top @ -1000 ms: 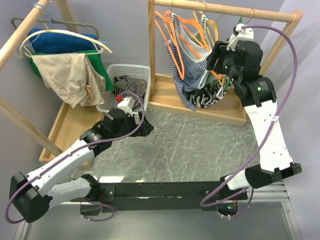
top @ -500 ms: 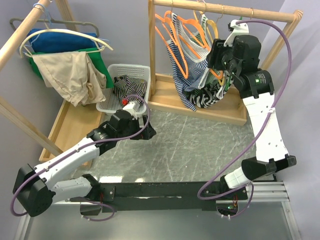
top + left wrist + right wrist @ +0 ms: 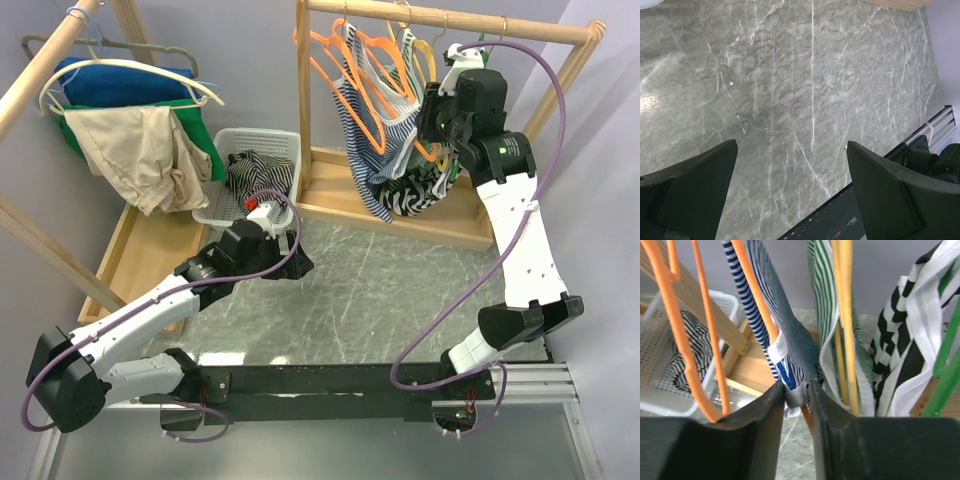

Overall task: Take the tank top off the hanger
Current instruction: Pick up the hanger from the clothesline.

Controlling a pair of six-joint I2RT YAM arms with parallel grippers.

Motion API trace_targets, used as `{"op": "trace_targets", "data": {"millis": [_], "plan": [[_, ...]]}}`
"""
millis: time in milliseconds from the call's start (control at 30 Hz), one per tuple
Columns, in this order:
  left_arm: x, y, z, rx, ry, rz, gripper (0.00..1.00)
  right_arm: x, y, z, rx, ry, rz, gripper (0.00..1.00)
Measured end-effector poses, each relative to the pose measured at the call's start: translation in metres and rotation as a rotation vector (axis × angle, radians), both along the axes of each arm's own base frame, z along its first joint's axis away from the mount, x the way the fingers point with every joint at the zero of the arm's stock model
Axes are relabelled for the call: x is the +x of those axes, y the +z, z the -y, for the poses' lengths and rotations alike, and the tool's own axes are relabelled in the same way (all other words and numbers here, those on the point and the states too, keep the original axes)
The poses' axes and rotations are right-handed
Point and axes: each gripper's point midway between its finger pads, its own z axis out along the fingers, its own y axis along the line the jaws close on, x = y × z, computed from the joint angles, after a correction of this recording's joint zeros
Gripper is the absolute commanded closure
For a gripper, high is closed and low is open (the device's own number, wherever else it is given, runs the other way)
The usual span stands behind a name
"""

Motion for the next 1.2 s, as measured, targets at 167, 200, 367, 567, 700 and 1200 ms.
{"op": "trace_targets", "data": {"millis": [167, 200, 367, 567, 700, 1200], "plan": [[0.000, -0.001, 0.000, 0.001, 0.000, -0.002, 0.04, -0.002, 0.000, -0.004, 0.003, 0.026, -0.004, 0.80], [0.000, -0.001, 0.000, 0.002, 0.000, -0.003, 0.04, -0.002, -0.001, -0.005, 0.005, 0.031, -0.007, 0.78], [0.001, -0.006, 0.001, 0.011, -0.001, -0.014, 0.04, -0.005, -0.003, -0.009, 0.010, 0.059, -0.019, 0.68], [0.001, -0.007, 0.001, 0.013, -0.001, -0.017, 0.04, -0.006, -0.004, -0.013, 0.016, 0.080, -0.024, 0.54], [0.002, -0.007, 0.002, 0.012, -0.001, -0.015, 0.04, -0.008, -0.007, -0.013, 0.015, 0.081, -0.037, 0.50], [0.002, -0.015, 0.002, 0.022, -0.002, -0.028, 0.04, -0.047, -0.034, 0.001, -0.015, 0.067, -0.094, 0.64]]}}
